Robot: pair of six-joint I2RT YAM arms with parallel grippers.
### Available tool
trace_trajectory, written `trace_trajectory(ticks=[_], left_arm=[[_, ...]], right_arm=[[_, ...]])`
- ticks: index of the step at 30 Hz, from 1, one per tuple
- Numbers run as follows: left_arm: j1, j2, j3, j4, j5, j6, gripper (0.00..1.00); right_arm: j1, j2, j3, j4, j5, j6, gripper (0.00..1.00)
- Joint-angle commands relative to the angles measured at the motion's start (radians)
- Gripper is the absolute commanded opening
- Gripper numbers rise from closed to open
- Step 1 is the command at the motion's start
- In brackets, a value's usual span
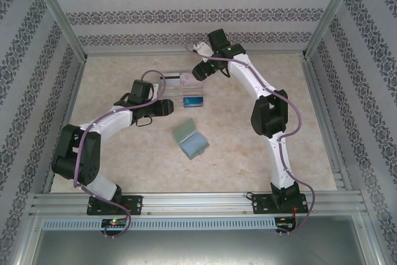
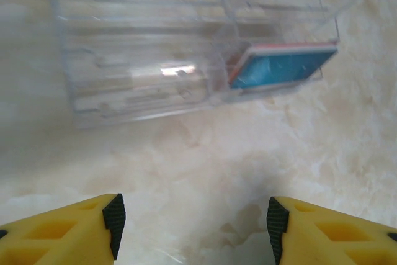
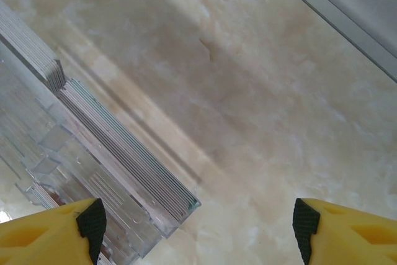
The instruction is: Put the credit cards into the card holder
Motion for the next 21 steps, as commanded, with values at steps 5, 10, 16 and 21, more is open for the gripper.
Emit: trace_trajectory(ticks=[5, 10, 16, 21], left_arm=[[0.122, 0.064, 0.066, 0.026, -0.004, -0.088, 0.64], [0.132, 0.146, 0.143, 0.026, -0.019, -0.082, 0.64], [0.133, 0.243, 0.216, 0.015, -0.002, -0.067, 0.64], [0.133, 0.295, 0.228, 0.031, 0.027, -0.071, 0.64]], right_arm=[[0.016, 0.066, 0.098, -0.051, 0.003, -0.113, 0.89], [0.033, 0.119, 0.138, -0.054, 0.068, -0.135, 0.89], [0.048, 0.165, 0.186, -0.031, 0.103, -0.118, 0.89], [0.054, 0.184, 0.205, -0.013, 0.148, -0.113, 0.89]])
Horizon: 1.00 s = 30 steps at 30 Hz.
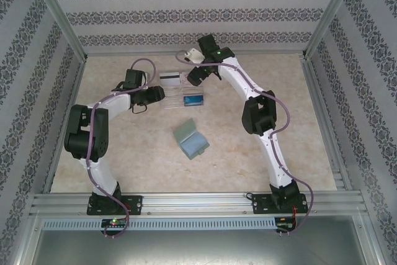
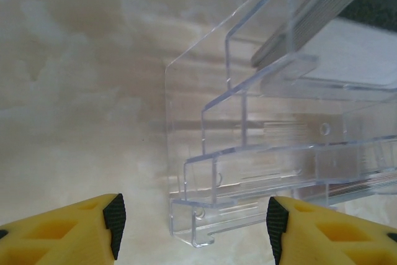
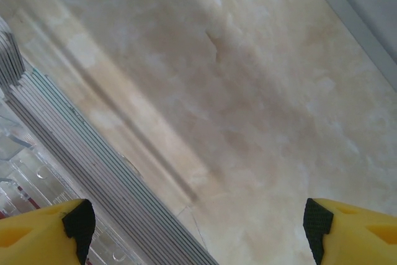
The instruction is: Put the credit cards into the card holder
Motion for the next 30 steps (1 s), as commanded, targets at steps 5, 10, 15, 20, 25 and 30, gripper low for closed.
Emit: trace_trajectory(ticks=[5, 10, 15, 20, 25, 30], left_arm=[[0.004, 0.032, 0.018, 0.015, 0.033, -0.006, 0.64], [0.003, 0.024, 0.008, 0.019, 0.035, -0.005, 0.64], [0.004, 0.032, 0.012, 0.019, 0.044, -0.006, 0.64], [0.004, 0.029, 0.018, 0.011, 0.042, -0.001, 0.64], [0.005, 0.031, 0.021, 0.015, 0.048, -0.005, 0.64], [0.003, 0.059, 0.048, -0.011, 0.048, 0.006, 0.63]], right_arm=[[0.004, 0.019, 0.071, 0.036, 0.083, 0.030, 0.84], [-0.002, 0.002, 0.079, 0.050, 0.040, 0.050, 0.79], [-0.002, 0.001, 0.080, 0.037, -0.010, 0.046, 0.77], [-0.007, 0.009, 0.076, 0.008, -0.048, 0.040, 0.73], [-0.014, 0.006, 0.073, 0.009, -0.074, 0.055, 0.63], [-0.021, 0.013, 0.073, 0.010, -0.105, 0.048, 0.73]])
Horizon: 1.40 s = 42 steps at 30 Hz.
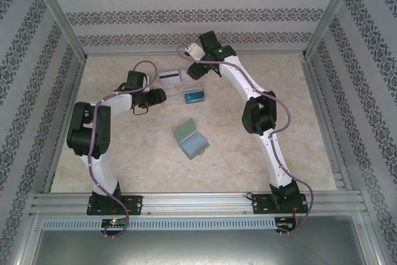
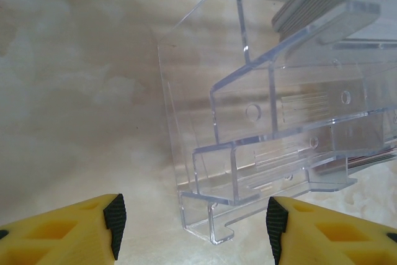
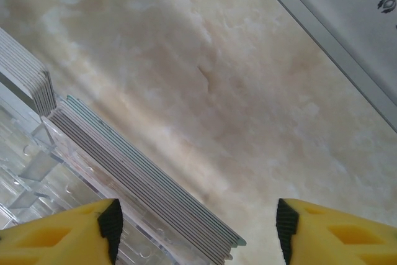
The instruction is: Put the credit cards into the card holder
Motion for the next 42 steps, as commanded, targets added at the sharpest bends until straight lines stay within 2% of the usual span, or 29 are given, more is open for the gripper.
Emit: trace_trajectory(ticks=[1, 6, 8, 14, 18, 24, 32, 38, 42], left_arm=[[0.005, 0.033, 0.046, -0.015, 0.004, 0.008, 0.62], [0.006, 0.065, 0.073, -0.036, -0.011, 0.018, 0.56], [0.007, 0.078, 0.085, -0.039, -0.004, 0.022, 0.51], [0.007, 0.097, 0.093, -0.038, 0.003, 0.034, 0.44], [0.006, 0.121, 0.109, -0.047, 0.007, 0.060, 0.32], [0.007, 0.135, 0.116, -0.047, -0.004, 0.101, 0.28], [0.007, 0.169, 0.159, -0.076, -0.006, 0.166, 0.28], [0.006, 0.189, 0.194, -0.093, 0.025, 0.205, 0.28], [0.005, 0.208, 0.212, -0.104, 0.039, 0.228, 0.28]], right_arm=[[-0.014, 0.009, 0.028, -0.016, -0.063, 0.006, 0.74], [-0.025, 0.029, 0.038, -0.031, -0.134, 0.032, 0.77], [-0.023, 0.037, 0.040, -0.036, -0.140, 0.033, 0.77], [-0.024, 0.043, 0.041, -0.040, -0.140, 0.034, 0.78], [-0.026, 0.039, 0.042, -0.038, -0.141, 0.039, 0.78], [-0.026, 0.019, 0.044, -0.042, -0.162, 0.042, 0.78], [-0.028, -0.001, 0.040, -0.092, -0.207, 0.040, 0.77], [-0.016, -0.058, -0.055, -0.089, -0.153, 0.012, 0.78], [-0.015, -0.046, -0.039, -0.099, -0.120, 0.001, 0.78]])
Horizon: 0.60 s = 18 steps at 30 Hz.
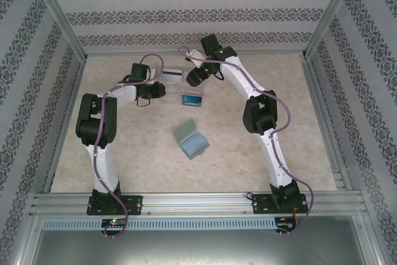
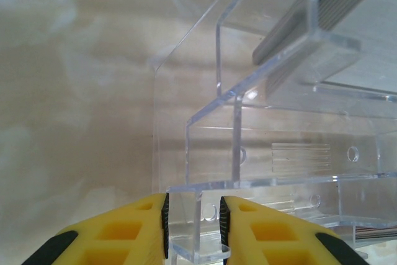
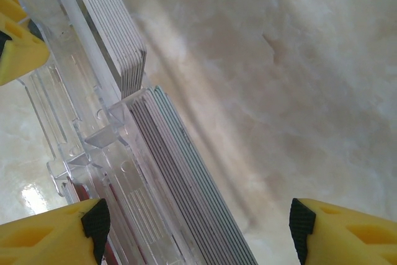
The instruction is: Put the credit cards into the card holder
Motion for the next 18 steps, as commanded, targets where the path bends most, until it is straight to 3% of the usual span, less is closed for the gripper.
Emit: trace_trajectory(ticks=[1, 8, 18], left_arm=[[0.005, 0.045, 0.010, -0.074, 0.031, 0.048, 0.28], [0.006, 0.050, 0.011, -0.071, 0.066, 0.061, 0.26], [0.005, 0.049, 0.009, -0.070, 0.079, 0.066, 0.25]], right_arm=[[0.002, -0.042, 0.003, -0.022, 0.031, -0.023, 0.79], [0.000, -0.021, 0.029, -0.004, 0.120, -0.012, 0.78], [-0.009, -0.043, 0.034, 0.029, 0.121, 0.031, 0.74]])
